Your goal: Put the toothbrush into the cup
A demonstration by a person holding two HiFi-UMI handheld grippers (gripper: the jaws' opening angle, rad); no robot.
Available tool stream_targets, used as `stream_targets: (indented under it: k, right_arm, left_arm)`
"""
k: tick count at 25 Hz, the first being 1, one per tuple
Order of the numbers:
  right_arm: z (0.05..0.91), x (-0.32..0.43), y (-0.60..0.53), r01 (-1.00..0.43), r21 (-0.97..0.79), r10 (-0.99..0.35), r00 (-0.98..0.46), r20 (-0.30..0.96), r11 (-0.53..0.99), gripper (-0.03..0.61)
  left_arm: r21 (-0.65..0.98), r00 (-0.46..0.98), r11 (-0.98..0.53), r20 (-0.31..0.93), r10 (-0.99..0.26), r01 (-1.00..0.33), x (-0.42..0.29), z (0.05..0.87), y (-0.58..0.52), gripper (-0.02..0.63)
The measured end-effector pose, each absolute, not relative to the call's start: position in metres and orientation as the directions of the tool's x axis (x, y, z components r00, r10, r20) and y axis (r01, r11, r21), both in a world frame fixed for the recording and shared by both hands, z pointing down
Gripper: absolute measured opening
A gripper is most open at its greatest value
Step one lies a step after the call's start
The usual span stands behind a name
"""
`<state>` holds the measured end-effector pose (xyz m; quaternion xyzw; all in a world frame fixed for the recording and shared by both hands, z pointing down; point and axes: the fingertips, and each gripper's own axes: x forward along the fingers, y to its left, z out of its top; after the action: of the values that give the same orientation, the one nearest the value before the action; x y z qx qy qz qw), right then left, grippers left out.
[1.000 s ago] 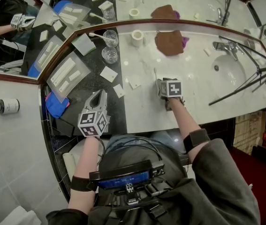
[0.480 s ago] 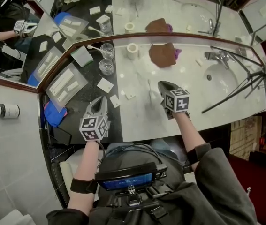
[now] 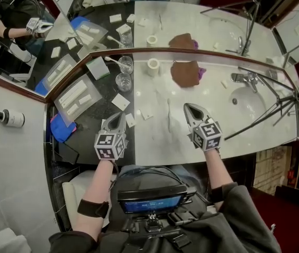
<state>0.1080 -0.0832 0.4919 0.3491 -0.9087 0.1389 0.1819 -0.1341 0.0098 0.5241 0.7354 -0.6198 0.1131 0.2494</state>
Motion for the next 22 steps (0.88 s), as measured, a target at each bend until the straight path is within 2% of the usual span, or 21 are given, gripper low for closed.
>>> stream_targets:
  k: [12, 22]
  right_arm:
    - [0.488, 0.161, -0.091, -0.739, -0.171, -0.640, -0.656, 0.400, 0.651, 0.015]
    - [0.491, 0.179, -0.091, -0.745, -0.188, -0.637, -0.651, 0.413, 0.640, 0.015]
  left_arm:
    - [0.153, 0.210, -0.157, 0.446, -0.870, -0.976, -0.108, 0.508, 0.003, 0.002]
    - [0.230, 0.153, -0.051, 0.448, -0.881, -0.972, -0.112, 0.516, -0.014, 0.006]
